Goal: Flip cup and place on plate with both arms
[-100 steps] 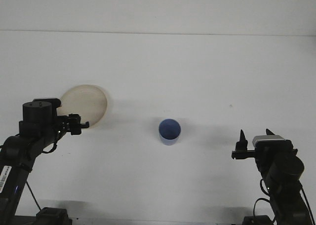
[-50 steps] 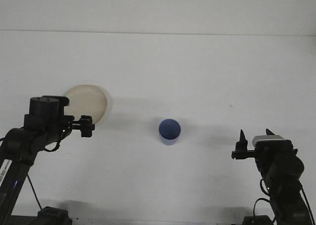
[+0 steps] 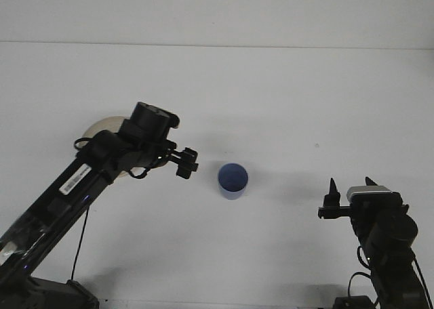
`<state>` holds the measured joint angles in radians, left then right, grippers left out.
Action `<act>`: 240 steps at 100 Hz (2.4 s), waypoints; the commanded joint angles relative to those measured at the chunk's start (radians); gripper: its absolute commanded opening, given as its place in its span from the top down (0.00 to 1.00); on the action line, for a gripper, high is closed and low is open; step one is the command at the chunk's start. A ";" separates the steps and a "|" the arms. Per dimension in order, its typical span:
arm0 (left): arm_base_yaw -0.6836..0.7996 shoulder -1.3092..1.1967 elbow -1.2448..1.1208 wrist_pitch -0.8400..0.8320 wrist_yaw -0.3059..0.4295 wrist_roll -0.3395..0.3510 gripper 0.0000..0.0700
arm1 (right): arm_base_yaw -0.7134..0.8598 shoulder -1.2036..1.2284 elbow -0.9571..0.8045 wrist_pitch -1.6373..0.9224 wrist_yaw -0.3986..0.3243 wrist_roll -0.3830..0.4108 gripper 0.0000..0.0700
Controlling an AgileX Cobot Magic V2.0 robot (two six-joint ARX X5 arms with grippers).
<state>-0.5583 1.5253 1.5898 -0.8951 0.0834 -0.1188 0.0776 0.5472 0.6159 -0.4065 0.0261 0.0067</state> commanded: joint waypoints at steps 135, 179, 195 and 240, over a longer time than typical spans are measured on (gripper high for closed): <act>-0.177 0.438 0.210 -0.029 -0.014 0.029 0.98 | 0.002 0.002 0.005 0.009 0.001 0.004 0.22; 0.011 0.421 0.558 -0.317 -0.199 0.075 0.98 | 0.002 0.002 0.005 0.008 0.001 0.004 0.22; 0.155 0.409 0.558 -0.352 -0.199 0.074 0.98 | 0.002 0.002 0.005 0.009 0.001 0.004 0.22; 0.457 0.411 0.518 -0.311 -0.199 0.061 0.98 | 0.002 0.002 0.005 0.009 0.001 0.004 0.22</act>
<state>-0.1108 1.9285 2.1082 -1.2091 -0.1093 -0.0540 0.0776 0.5472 0.6159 -0.4065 0.0261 0.0067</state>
